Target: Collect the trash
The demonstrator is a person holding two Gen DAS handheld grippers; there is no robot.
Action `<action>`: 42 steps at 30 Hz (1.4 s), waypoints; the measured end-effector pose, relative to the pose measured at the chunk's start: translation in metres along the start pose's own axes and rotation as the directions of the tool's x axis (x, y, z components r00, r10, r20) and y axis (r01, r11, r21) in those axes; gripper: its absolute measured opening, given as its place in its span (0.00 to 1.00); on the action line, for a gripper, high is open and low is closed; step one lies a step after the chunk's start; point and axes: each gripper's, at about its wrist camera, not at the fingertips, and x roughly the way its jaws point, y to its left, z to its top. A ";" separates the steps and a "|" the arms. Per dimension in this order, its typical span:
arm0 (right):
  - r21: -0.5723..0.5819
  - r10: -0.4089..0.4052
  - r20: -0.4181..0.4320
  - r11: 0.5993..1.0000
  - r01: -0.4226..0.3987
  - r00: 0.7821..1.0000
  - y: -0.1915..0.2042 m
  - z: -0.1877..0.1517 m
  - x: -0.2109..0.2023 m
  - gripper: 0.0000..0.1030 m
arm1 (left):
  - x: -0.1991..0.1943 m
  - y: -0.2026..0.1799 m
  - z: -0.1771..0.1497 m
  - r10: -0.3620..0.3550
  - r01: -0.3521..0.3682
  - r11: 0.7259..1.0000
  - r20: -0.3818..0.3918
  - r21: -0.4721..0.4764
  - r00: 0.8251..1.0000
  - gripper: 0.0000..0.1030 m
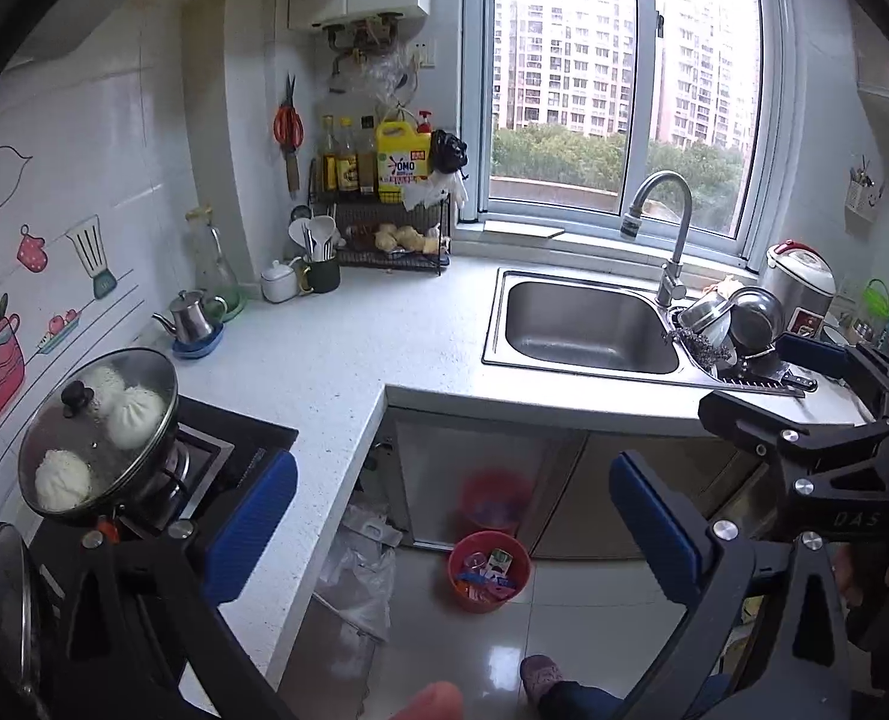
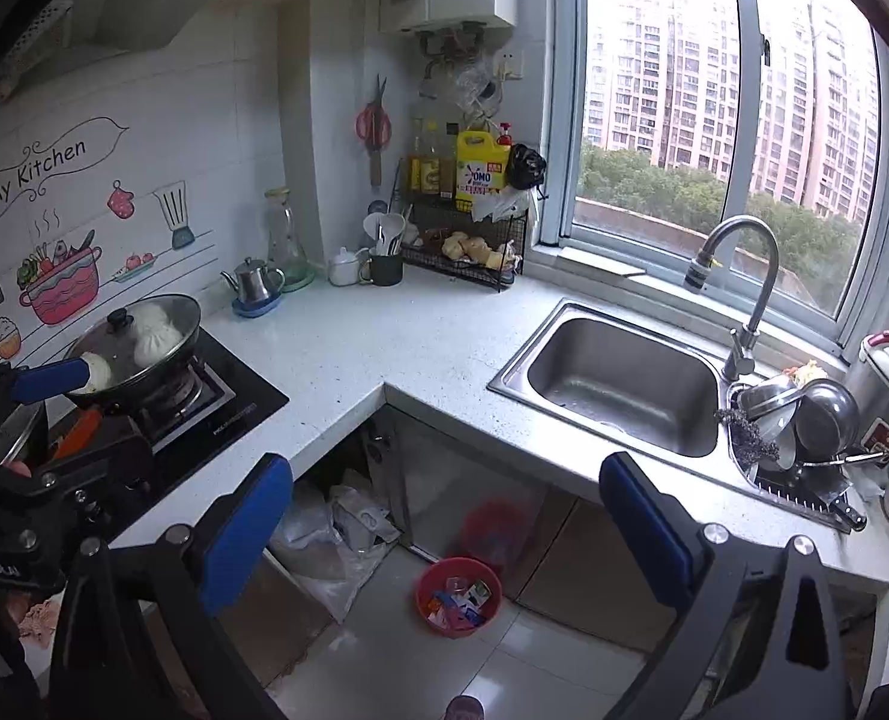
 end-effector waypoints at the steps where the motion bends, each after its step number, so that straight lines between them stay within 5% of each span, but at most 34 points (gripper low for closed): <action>1: -0.008 -0.002 0.009 1.000 0.002 1.000 0.001 0.000 -0.003 0.99 | -0.001 -0.001 0.000 0.004 -0.004 1.000 0.003 0.000 1.000 1.00; 42: -0.016 0.020 -0.032 1.000 -0.021 0.999 0.001 -0.002 -0.013 0.99 | -0.013 -0.012 -0.003 0.004 -0.004 0.999 0.003 -0.033 1.000 1.00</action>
